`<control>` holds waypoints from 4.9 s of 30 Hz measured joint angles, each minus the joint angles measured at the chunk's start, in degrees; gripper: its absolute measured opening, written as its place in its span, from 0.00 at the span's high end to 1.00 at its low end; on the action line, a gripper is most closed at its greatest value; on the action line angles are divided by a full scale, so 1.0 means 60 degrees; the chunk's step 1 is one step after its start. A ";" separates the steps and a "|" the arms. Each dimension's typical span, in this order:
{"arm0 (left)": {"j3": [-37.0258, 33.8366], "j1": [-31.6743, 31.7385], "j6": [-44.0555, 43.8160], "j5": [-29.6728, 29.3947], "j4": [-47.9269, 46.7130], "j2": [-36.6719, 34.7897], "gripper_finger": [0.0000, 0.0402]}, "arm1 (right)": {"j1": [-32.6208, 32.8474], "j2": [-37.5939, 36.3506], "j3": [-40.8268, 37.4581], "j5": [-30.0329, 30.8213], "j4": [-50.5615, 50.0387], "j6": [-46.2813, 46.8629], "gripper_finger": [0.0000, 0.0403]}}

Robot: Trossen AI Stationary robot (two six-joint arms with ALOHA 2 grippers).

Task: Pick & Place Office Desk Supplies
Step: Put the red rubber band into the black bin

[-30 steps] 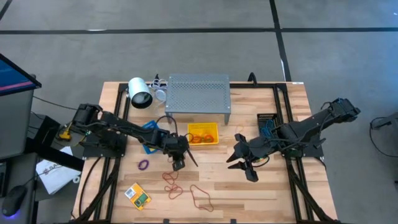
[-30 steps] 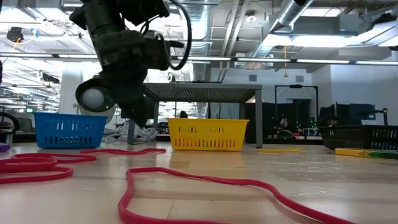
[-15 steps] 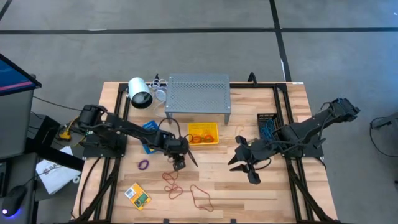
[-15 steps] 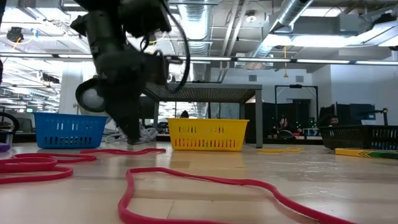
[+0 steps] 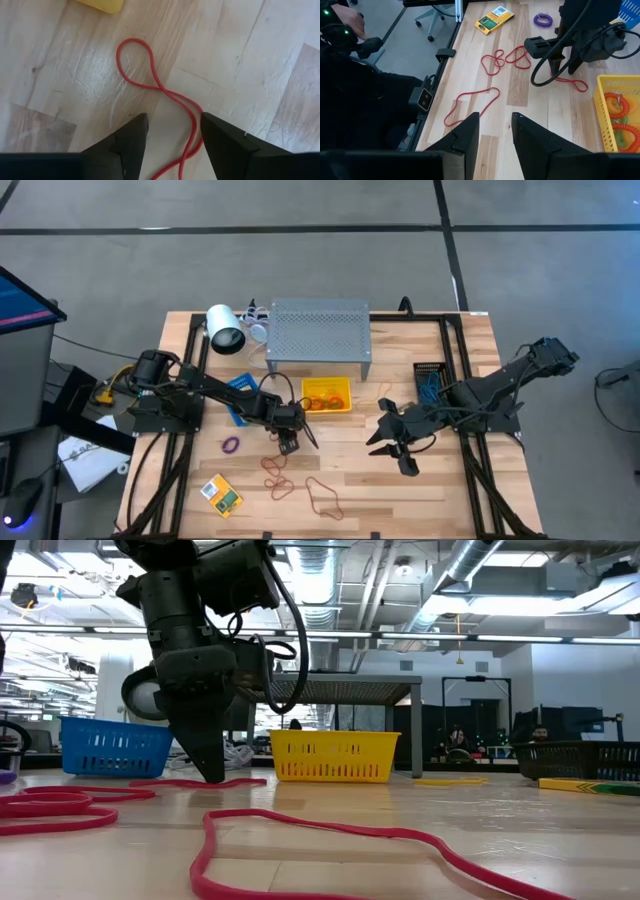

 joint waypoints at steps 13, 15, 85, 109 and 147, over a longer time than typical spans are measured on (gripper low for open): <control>0.0432 -0.0116 -0.0030 0.0499 0.0020 -0.0086 0.63 | 0.0000 0.0000 0.0000 0.0000 0.0034 0.0004 0.72; 0.0472 -0.0113 -0.0022 0.0470 -0.0063 -0.0082 0.63 | 0.0015 0.0000 0.0000 0.0000 0.0031 0.0055 0.72; 0.1120 -0.1005 0.0296 -0.0933 -0.0569 -0.4034 1.00 | -0.0908 0.0000 0.0007 -0.0389 0.1198 -0.1188 0.71; 0.1120 -0.0783 0.2127 -0.0689 0.1432 -0.4034 1.00 | -0.2860 0.3171 0.0883 -0.2838 0.3433 -0.1360 0.57; 0.1120 -0.0805 0.2197 -0.0331 0.1543 -0.4034 1.00 | -0.3373 0.3574 0.2116 -0.2761 0.1910 -0.2524 0.63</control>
